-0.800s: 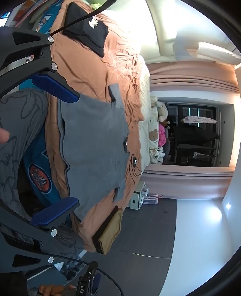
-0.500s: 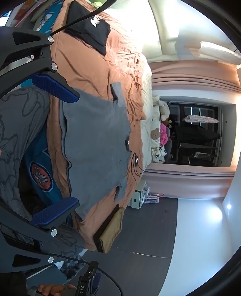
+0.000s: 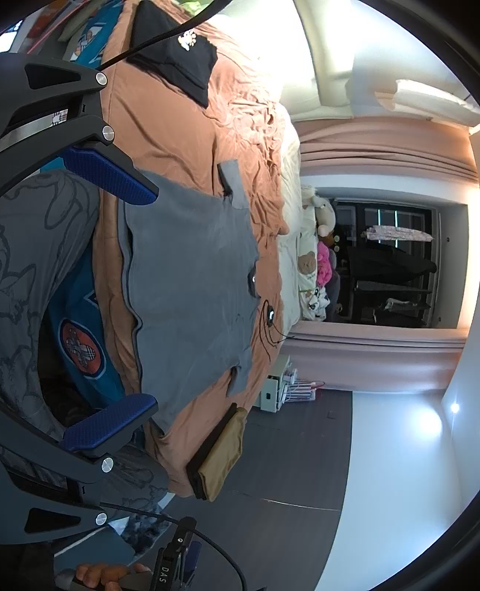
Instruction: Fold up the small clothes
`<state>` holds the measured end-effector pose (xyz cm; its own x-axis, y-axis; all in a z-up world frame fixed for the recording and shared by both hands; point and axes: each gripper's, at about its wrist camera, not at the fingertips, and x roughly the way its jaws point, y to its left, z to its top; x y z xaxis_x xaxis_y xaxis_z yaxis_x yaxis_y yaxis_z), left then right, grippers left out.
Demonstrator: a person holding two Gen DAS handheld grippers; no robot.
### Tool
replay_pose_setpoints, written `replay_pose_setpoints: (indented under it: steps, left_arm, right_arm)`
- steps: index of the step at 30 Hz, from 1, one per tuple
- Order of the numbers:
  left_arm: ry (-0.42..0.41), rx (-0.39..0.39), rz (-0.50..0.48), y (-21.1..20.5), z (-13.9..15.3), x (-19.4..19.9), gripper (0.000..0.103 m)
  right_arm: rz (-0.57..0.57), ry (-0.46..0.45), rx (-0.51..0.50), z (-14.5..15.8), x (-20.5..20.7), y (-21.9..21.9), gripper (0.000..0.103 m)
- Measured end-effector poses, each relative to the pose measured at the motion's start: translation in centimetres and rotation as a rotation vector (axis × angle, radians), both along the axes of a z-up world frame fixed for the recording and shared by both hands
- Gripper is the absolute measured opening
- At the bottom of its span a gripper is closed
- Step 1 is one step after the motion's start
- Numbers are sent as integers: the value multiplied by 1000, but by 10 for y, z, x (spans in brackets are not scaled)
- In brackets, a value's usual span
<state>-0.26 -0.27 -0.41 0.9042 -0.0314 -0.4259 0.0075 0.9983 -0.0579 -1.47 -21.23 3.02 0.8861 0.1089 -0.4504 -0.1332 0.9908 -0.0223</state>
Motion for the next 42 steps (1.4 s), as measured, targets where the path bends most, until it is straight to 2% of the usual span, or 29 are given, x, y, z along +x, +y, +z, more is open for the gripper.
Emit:
replay_pose_setpoints:
  steps: [42]
  left_arm:
    - [0,-5,3,-5,0,1,103]
  right_arm:
    - [14,-15,-4,-1,0,-5,103]
